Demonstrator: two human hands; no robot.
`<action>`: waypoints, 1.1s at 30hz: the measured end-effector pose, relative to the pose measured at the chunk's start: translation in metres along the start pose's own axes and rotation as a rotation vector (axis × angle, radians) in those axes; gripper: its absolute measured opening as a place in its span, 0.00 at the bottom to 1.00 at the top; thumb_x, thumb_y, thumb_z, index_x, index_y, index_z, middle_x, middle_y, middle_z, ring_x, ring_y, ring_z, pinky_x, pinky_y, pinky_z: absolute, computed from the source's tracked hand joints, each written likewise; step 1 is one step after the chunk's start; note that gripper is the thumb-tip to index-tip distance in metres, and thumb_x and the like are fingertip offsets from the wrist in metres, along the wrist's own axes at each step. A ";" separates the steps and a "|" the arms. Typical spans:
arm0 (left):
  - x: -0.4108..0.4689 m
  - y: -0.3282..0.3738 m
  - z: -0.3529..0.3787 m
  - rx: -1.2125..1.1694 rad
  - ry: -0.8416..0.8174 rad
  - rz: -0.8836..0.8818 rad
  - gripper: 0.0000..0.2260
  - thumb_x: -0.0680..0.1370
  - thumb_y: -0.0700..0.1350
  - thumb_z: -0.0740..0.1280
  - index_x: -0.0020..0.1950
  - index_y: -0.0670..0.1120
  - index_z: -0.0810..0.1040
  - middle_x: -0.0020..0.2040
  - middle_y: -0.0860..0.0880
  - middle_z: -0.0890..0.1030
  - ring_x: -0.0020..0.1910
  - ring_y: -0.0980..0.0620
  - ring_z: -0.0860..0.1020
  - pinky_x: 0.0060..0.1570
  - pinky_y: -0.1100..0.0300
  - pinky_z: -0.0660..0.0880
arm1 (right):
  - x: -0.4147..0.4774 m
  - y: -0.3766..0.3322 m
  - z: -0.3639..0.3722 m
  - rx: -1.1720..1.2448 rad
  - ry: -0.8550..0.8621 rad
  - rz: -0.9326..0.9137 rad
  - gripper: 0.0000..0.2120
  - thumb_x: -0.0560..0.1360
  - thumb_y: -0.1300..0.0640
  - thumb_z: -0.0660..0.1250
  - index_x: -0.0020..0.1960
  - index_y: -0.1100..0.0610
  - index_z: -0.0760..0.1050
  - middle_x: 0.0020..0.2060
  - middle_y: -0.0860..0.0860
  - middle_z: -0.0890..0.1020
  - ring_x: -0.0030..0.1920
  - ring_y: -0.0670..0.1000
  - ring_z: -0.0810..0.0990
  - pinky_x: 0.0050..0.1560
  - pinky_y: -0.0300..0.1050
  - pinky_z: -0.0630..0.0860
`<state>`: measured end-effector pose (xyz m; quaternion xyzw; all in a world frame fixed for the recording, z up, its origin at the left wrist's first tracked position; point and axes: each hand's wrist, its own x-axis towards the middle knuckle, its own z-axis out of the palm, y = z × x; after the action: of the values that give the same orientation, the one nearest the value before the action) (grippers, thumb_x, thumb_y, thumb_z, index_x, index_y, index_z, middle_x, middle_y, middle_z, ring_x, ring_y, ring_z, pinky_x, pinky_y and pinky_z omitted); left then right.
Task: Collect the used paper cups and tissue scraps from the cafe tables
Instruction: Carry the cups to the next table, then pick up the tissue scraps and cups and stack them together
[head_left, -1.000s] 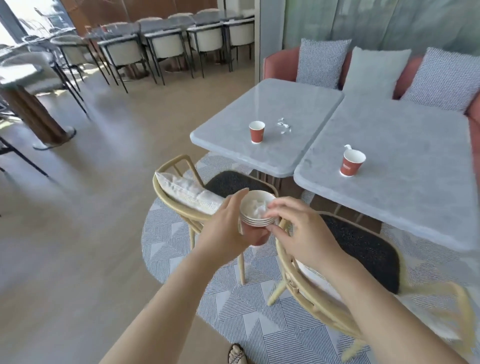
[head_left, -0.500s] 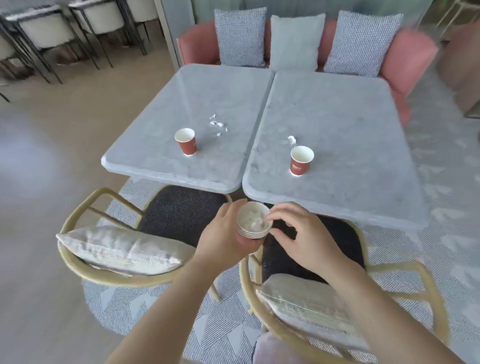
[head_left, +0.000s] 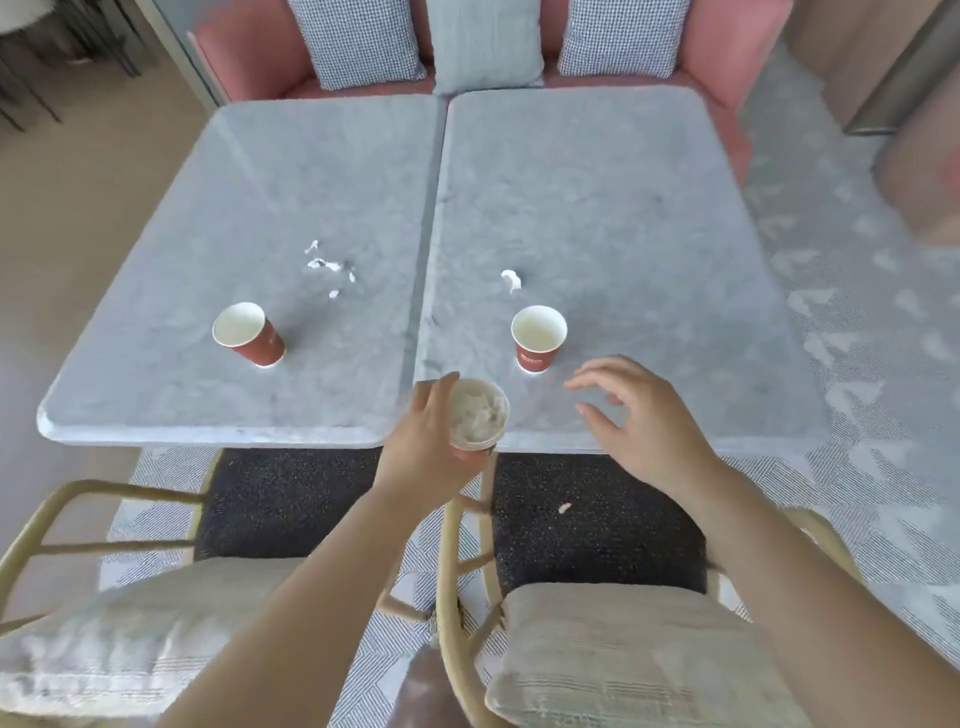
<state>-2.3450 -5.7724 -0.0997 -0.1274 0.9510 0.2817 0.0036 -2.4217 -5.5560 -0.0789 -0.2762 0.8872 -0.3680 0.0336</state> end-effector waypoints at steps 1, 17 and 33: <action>0.009 0.000 0.004 -0.004 -0.020 0.009 0.37 0.67 0.54 0.74 0.70 0.51 0.59 0.65 0.51 0.67 0.55 0.45 0.75 0.46 0.54 0.74 | 0.002 0.004 0.002 -0.006 0.003 0.024 0.10 0.71 0.64 0.68 0.52 0.55 0.79 0.52 0.49 0.78 0.53 0.48 0.76 0.54 0.42 0.73; 0.108 -0.033 0.048 -0.083 -0.101 0.095 0.34 0.68 0.48 0.74 0.69 0.49 0.59 0.65 0.49 0.65 0.54 0.44 0.76 0.43 0.54 0.75 | 0.074 0.044 0.071 -0.136 0.024 0.227 0.14 0.71 0.63 0.67 0.56 0.56 0.76 0.58 0.51 0.76 0.58 0.53 0.73 0.53 0.47 0.73; 0.129 -0.057 0.049 -0.054 -0.129 0.110 0.46 0.69 0.47 0.72 0.74 0.57 0.42 0.69 0.50 0.63 0.60 0.47 0.73 0.47 0.55 0.73 | 0.100 0.057 0.071 -0.266 0.171 0.209 0.03 0.69 0.62 0.70 0.43 0.59 0.79 0.49 0.52 0.79 0.55 0.55 0.74 0.38 0.47 0.76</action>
<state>-2.4591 -5.8231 -0.1815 -0.0568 0.9463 0.3148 0.0462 -2.5143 -5.6201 -0.1543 -0.1520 0.9516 -0.2641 -0.0405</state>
